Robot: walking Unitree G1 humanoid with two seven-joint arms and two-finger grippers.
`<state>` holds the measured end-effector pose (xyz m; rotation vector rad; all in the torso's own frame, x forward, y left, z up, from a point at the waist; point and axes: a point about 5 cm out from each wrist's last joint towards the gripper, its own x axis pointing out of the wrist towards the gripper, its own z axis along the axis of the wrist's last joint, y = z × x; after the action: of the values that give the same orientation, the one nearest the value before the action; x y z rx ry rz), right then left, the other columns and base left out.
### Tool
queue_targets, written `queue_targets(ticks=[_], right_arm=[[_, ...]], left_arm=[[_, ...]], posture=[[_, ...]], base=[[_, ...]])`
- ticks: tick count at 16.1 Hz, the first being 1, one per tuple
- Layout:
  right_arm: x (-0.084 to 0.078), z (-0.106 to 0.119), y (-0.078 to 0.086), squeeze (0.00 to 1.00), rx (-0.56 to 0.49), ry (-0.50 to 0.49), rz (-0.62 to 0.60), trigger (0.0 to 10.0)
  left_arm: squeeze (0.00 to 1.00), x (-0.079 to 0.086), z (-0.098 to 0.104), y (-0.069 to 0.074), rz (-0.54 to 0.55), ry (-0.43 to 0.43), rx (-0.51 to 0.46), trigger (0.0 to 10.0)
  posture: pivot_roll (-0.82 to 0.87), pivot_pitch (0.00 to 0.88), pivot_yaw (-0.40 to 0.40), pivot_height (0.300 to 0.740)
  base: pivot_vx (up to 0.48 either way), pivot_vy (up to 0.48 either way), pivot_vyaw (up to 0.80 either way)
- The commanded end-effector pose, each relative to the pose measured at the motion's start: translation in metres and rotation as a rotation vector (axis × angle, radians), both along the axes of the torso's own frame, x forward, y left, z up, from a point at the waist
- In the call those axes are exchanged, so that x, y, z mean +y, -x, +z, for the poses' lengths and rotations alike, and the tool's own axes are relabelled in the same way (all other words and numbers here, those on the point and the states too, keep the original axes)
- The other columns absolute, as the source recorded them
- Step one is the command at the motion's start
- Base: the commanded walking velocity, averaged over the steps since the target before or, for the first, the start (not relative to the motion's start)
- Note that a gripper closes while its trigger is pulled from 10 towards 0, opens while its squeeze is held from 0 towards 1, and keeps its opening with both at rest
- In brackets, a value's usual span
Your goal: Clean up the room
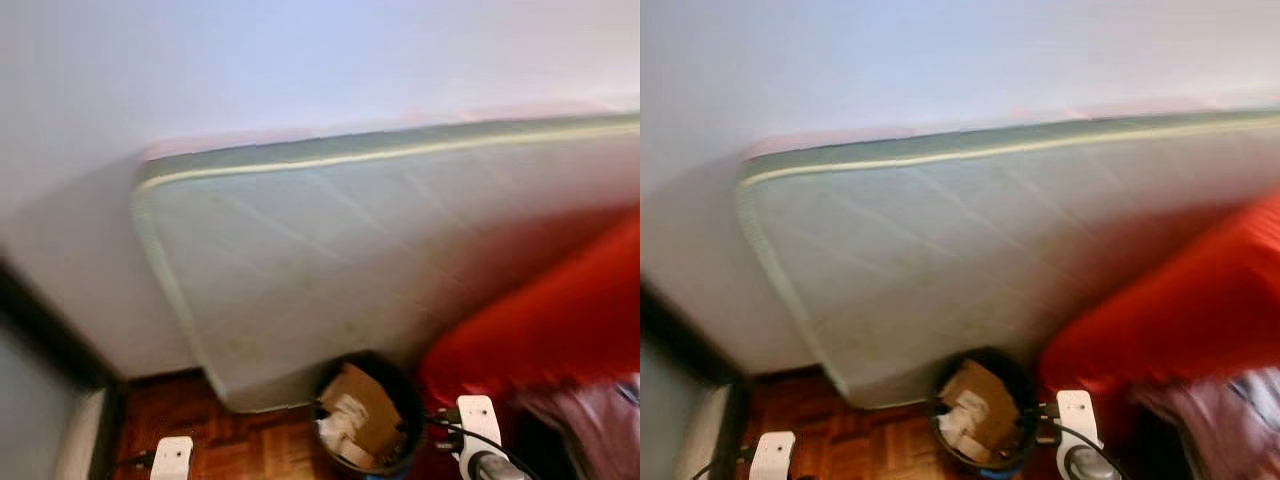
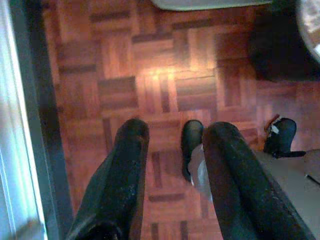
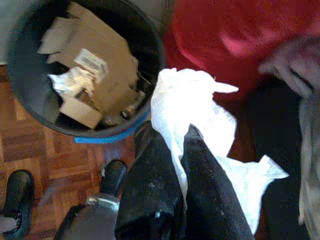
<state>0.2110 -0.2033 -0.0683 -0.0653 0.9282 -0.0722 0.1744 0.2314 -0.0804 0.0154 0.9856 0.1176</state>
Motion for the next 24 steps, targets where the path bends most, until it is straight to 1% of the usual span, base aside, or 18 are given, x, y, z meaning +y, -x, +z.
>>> queue_targets(ticks=[1,2,3,4,12,15,17,19,20,21,23,24], right_arm=[[0.001,0.001,-0.001,0.0,0.004,0.001,0.012,10.0],[0.002,0.0,-0.001,0.0,0.004,-0.006,0.013,10.0],[0.003,0.0,-0.001,0.0,-0.008,-0.042,-0.017,10.0],[0.004,0.0,0.0,0.0,-0.016,-0.055,-0.03,10.0],[0.003,0.0,0.0,0.0,-0.037,-0.068,-0.068,10.0],[0.003,0.003,-0.003,0.0,-0.097,-0.084,-0.103,10.0],[0.004,0.006,-0.006,0.0,-0.147,-0.089,-0.091,10.0],[0.004,0.007,-0.006,0.0,-0.173,-0.085,-0.075,10.0],[0.006,0.009,-0.007,0.0,-0.212,-0.118,-0.059,10.0],[0.007,0.009,-0.008,0.0,-0.223,-0.129,-0.051,10.0],[0.012,0.011,-0.007,0.0,-0.269,-0.167,0.016,10.0],[0.012,0.009,0.0,0.0,-0.284,-0.172,0.037,10.0]], left_arm=[[0.0,0.0,-0.001,0.003,0.001,-0.001,0.013,10.0],[0.0,0.0,-0.001,0.003,0.0,-0.001,0.014,10.0],[0.0,0.0,-0.001,0.003,-0.002,-0.002,0.014,10.0],[0.0,0.001,-0.001,0.003,-0.004,-0.002,0.015,10.0],[0.0,0.001,-0.002,0.004,-0.009,-0.003,0.015,10.0],[0.0,0.001,-0.001,0.002,-0.003,-0.004,-0.005,10.0],[0.0,0.001,0.002,-0.001,0.007,0.002,-0.052,10.0],[0.0,0.001,0.004,-0.002,0.011,0.004,-0.095,10.0],[0.0,0.002,0.005,-0.003,0.004,-0.002,-0.125,10.0],[0.0,0.002,0.005,-0.003,0.004,-0.002,-0.131,10.0],[0.0,0.003,0.006,-0.001,0.011,0.0,-0.17,10.0],[0.0,0.004,0.005,0.005,0.033,0.016,-0.2,10.0]], posture=[[0.02,0.0,-0.016,0.74],[0.02,0.0,-0.015,0.74],[0.02,0.0,-0.013,0.74],[0.02,0.0,-0.013,0.74],[0.01,0.0,-0.011,0.74],[0.01,0.0,-0.011,0.74],[0.01,0.0,-0.011,0.74],[0.0,0.0,-0.004,0.74],[-0.02,0.0,0.002,0.74],[-0.02,0.0,0.002,0.74],[-0.03,0.0,0.007,0.74],[-0.03,0.019,-0.001,0.74]], base=[[0.3,0.0,0.8],[0.304,0.0,0.8],[0.307,0.0,0.0],[0.311,0.0,0.0],[0.319,0.0,0.0],[0.0,0.0,0.0],[0.0,0.0,0.0],[0.0,0.0,0.0],[0.0,0.0,0.0],[0.0,0.0,0.0],[0.0,0.0,0.0],[0.0,0.0,0.0]])
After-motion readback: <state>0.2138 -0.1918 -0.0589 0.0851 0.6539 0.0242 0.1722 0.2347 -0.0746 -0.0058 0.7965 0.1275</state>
